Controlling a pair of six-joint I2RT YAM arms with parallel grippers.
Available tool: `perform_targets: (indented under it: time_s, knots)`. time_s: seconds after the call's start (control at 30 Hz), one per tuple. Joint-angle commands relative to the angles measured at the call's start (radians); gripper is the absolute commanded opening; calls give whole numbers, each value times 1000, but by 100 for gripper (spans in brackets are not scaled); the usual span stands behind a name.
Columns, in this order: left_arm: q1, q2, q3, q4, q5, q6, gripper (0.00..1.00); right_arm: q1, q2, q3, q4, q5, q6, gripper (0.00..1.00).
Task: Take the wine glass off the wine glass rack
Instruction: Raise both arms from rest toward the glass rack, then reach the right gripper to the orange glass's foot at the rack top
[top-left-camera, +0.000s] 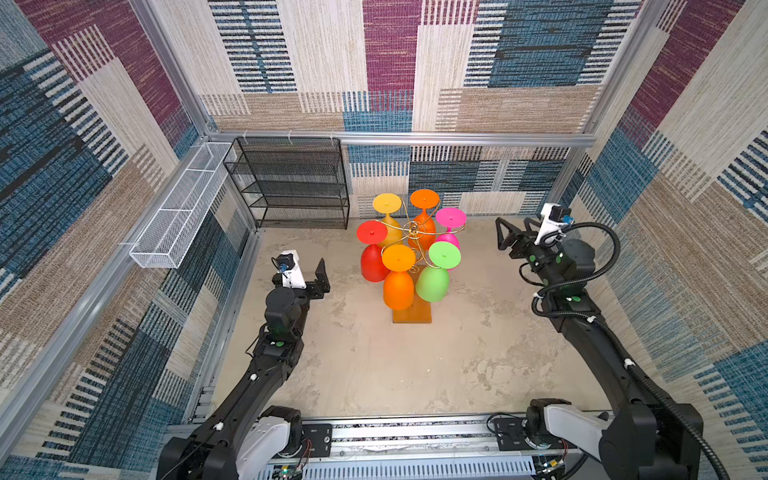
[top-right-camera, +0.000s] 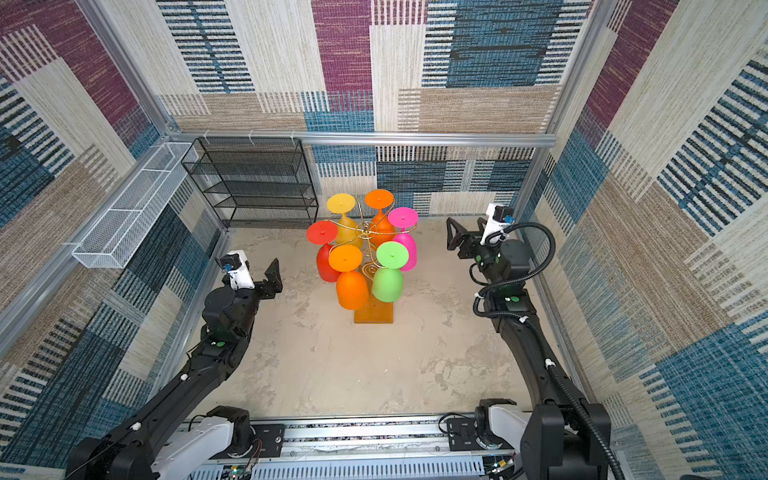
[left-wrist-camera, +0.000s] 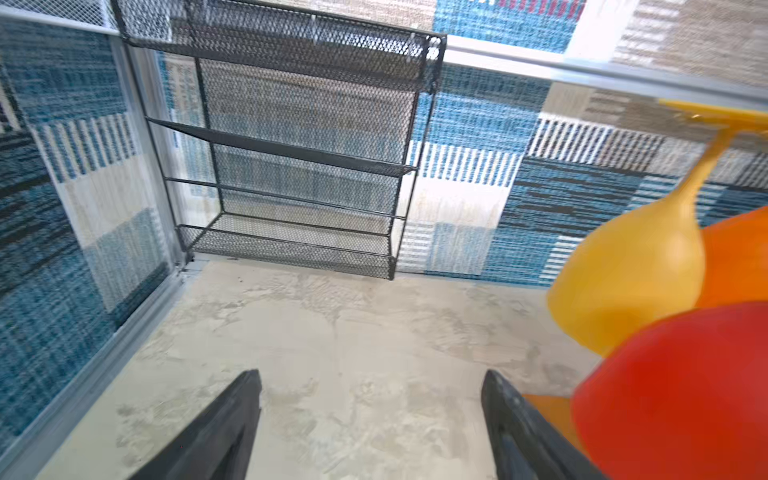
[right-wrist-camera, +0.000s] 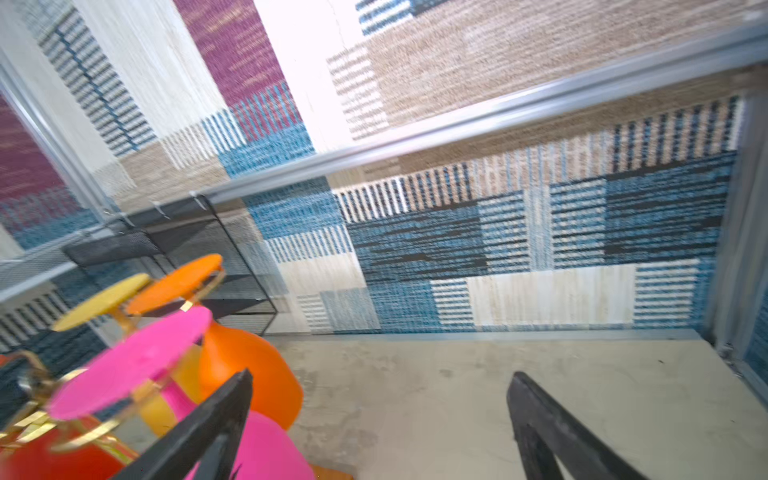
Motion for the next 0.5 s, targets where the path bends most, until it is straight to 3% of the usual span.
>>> perform_targets:
  time_s: [0.0,0.17,0.3,0.47]
  knots:
    - [-52,-35,46,-143,6,-82,85,1,30,162,-182,-183,151,95]
    - [-97,-76,48,-198,27,-147,84,1,192,430,-300,-367,248,92]
    - [-118,-87,37,-216,47,-158,84,4,331,564,-322,-513,322,83]
    - [-128,-91,21,-226,47,-158,84,47,464,724,-459,-551,267,75]
